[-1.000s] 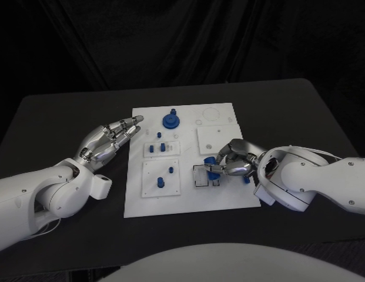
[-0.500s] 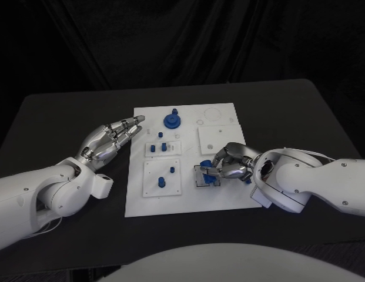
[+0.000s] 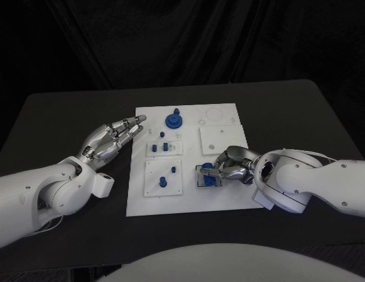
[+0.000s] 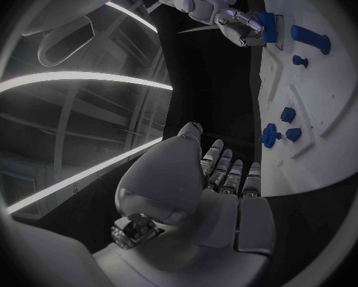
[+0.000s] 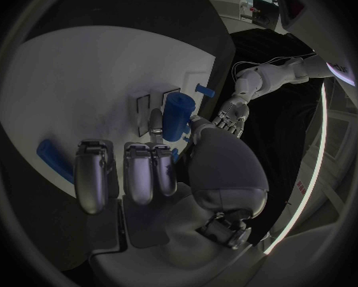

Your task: Assemble the parts on the task board

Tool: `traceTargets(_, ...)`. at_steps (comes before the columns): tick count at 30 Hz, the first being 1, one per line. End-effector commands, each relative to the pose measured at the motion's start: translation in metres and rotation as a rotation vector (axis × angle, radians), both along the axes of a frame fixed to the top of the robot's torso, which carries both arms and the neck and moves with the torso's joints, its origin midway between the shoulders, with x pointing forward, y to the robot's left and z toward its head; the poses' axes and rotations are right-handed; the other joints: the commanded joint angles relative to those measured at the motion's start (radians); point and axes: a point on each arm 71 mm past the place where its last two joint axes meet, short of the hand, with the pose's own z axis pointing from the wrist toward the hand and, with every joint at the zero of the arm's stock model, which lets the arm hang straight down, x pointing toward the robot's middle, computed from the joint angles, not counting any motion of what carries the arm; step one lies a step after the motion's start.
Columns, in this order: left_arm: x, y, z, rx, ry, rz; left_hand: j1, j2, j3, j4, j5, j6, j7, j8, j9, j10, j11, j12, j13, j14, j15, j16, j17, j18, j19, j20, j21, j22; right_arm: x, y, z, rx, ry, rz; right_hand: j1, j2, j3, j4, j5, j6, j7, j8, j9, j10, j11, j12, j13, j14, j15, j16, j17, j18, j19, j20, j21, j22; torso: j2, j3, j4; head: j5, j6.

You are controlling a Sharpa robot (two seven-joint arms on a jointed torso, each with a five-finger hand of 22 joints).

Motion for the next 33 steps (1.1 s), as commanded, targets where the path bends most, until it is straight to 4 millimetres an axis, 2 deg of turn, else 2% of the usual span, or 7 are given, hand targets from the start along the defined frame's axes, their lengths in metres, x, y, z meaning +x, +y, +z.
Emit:
traceTargets(1,-0.0018,-0.0008,0.0074,-0.069,-0.089,-0.014,0.010,0.001,0.006,-0.002,0.005,-0.004,0.009,0.000,0.000,0.001,0.007,0.000,0.001,0.001,0.004,0.004,0.001,0.011,0.001,0.005,-0.003,-0.001,-0.0015,-0.0014,-0.0029,-0.036,0.026,0.001,-0.022,0.002,-0.015,0.000,-0.023,-0.006,0.005,-0.006,-0.001,0.106,0.008,0.003,0.263,0.102,0.009,-0.003,0.250,-0.007,0.072,0.007,-0.008,0.241,0.001,0.0008,-0.0007,0.000,0.000)
traceTargets(13,-0.0015,-0.0013,0.0067,-0.068,-0.081,-0.019,0.011,0.001,0.007,-0.003,0.005,-0.002,0.011,0.000,0.000,0.002,0.009,0.000,0.001,0.003,0.008,0.008,0.002,0.013,0.001,0.009,-0.003,-0.001,-0.0008,-0.0029,-0.0029,-0.037,0.022,-0.008,-0.038,0.010,-0.032,0.000,-0.057,-0.010,0.006,-0.008,-0.001,0.106,0.009,0.003,0.263,0.101,0.010,-0.005,0.245,-0.005,0.069,0.008,-0.014,0.238,0.000,0.0008,-0.0012,0.002,0.000)
traceTargets(27,-0.0010,-0.0009,0.0056,-0.064,-0.074,-0.021,0.011,0.001,0.008,-0.003,0.005,-0.003,0.011,0.000,0.000,0.002,0.010,0.000,0.001,0.004,0.009,0.010,0.002,0.013,0.001,0.011,-0.003,-0.001,0.0005,-0.0010,0.0028,-0.017,-0.060,0.008,-0.040,0.006,-0.047,0.000,-0.091,-0.011,0.006,-0.007,0.000,0.106,0.009,0.003,0.263,0.102,0.010,-0.003,0.249,-0.006,0.071,0.008,-0.011,0.239,0.000,0.0007,-0.0001,0.008,0.000)
traceTargets(33,-0.0008,-0.0013,0.0050,-0.063,-0.070,-0.024,0.011,0.001,0.008,-0.003,0.005,-0.003,0.011,0.000,0.000,0.002,0.010,0.000,0.001,0.004,0.009,0.010,0.002,0.013,0.001,0.011,-0.003,-0.001,0.0001,0.0013,0.0045,-0.007,-0.078,0.022,-0.048,0.008,-0.056,0.002,-0.105,0.003,0.002,0.006,0.007,0.106,0.006,0.003,0.263,0.102,0.008,-0.003,0.249,-0.006,0.071,0.007,-0.010,0.240,0.000,0.0011,-0.0006,0.008,0.000)
